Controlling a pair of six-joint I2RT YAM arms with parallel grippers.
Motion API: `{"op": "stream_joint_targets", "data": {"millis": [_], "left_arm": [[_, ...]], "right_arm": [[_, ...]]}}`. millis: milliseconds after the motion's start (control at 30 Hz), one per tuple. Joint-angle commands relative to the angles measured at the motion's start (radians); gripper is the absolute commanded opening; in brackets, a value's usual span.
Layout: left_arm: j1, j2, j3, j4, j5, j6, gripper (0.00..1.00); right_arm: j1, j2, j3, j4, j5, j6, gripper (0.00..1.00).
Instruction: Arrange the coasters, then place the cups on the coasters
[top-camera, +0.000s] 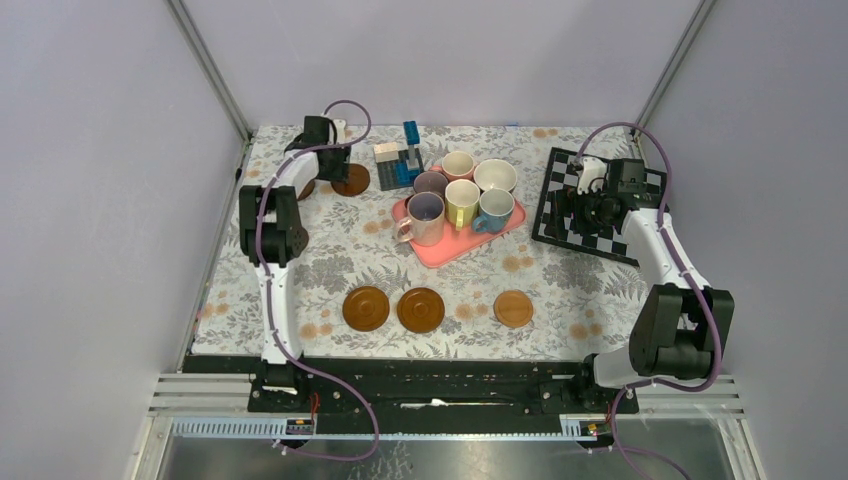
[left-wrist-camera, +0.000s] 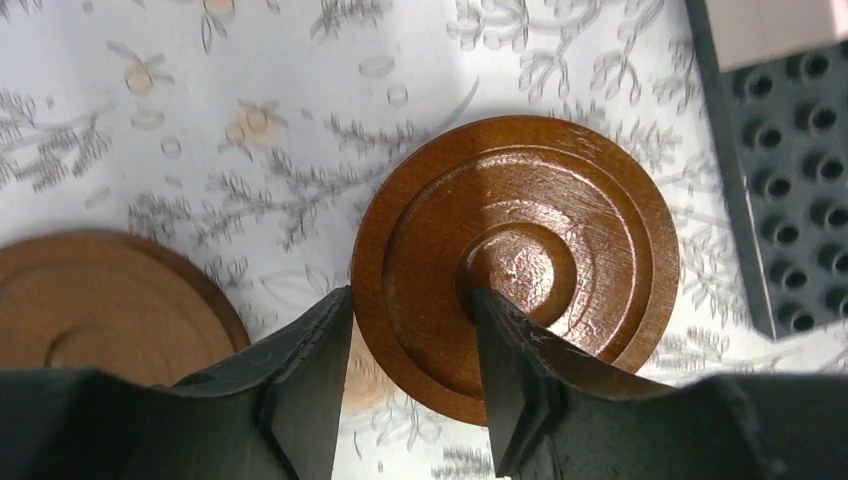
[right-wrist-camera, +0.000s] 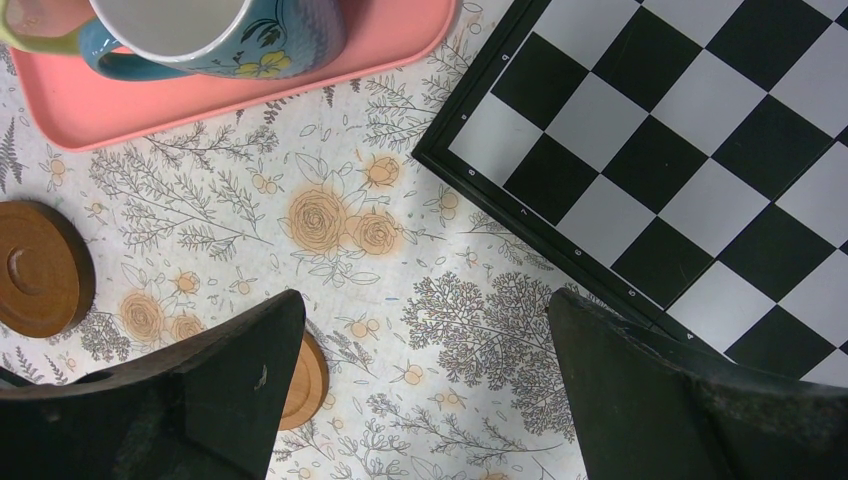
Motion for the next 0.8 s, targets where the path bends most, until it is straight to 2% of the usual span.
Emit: {"op": "stream_joint_targets", "data": {"millis": [0, 100, 267, 500, 767], "left_arm": [[-0.002, -0.099, -0.124, -0.050, -0.024, 0.029, 0.47], [0.001, -0.141, -0.202, -0.021, -0.040, 0.041, 0.46], [0.020, -0.161, -0.239, -0.020, -0.047, 0.040, 0.46], [0.021, -0.166, -0.213, -0.022, -0.029, 0.036, 0.47], [0.022, -0.118, -0.113, -0.074, -0.102, 0.011, 0.47]], "right_arm": [[-0.003, -0.047, -0.006, 0.009, -0.009, -0.016, 0.98], [-0.003, -0.053, -0.006, 0.009, -0.014, -0.016, 0.98], [-0.003, -0.061, -0.007, 0.008, -0.019, -0.014, 0.98], [-0.003, -0.063, -0.002, 0.007, -0.026, -0.012, 0.98], [-0.003, -0.071, 0.002, 0.005, -0.024, -0.010, 0.98]]}}
